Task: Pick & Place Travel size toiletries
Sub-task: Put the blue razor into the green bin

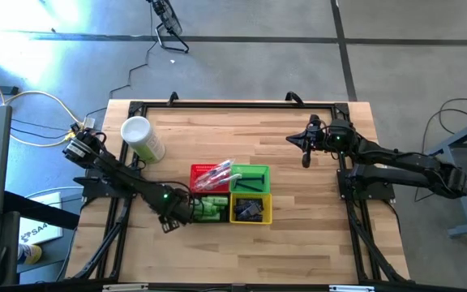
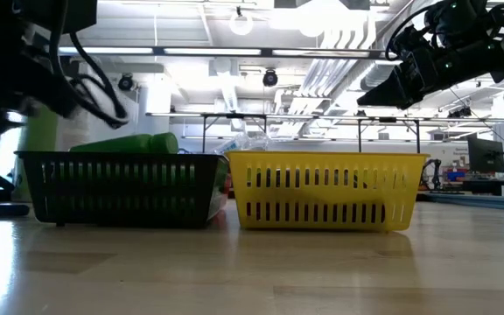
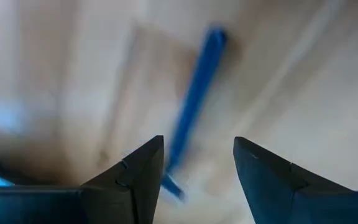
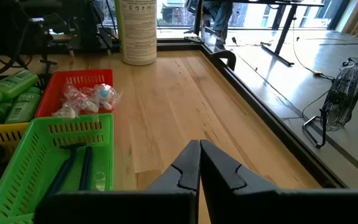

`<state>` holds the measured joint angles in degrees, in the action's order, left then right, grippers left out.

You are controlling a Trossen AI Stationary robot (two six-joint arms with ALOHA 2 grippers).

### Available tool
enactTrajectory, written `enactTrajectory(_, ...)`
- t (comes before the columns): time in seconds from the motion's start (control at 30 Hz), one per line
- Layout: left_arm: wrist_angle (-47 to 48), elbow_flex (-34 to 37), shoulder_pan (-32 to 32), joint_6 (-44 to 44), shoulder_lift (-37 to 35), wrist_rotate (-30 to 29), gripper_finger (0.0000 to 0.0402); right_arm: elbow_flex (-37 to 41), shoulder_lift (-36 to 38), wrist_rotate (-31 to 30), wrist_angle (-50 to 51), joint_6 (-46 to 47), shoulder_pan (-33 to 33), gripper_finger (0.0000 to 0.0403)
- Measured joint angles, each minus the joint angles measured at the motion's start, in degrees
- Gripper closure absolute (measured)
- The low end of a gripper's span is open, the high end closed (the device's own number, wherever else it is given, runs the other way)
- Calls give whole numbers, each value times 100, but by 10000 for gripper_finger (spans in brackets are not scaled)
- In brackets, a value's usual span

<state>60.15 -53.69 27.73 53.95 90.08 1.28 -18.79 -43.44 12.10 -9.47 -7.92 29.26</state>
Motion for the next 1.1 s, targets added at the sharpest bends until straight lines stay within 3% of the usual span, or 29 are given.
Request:
enactTrajectory(0.13, -260, -2, 84, -791, -33, -561, 215, 0, 0, -1, -2, 4, 0, 400)
enactTrajectory(0.37, -303, 401, 462, -891, -886, -1417, 215, 0, -2, -15, -22, 73, 2, 400)
enactTrajectory(0.73, -1432, 1461, 610, -916, -2655, -1069, 215, 1, -1, -15, -23, 181, 2, 400)
enactTrajectory(1.1, -1376, 1504, 603, -870, -2817, -1074, 215, 2, -2, -17, -22, 173, 2, 400)
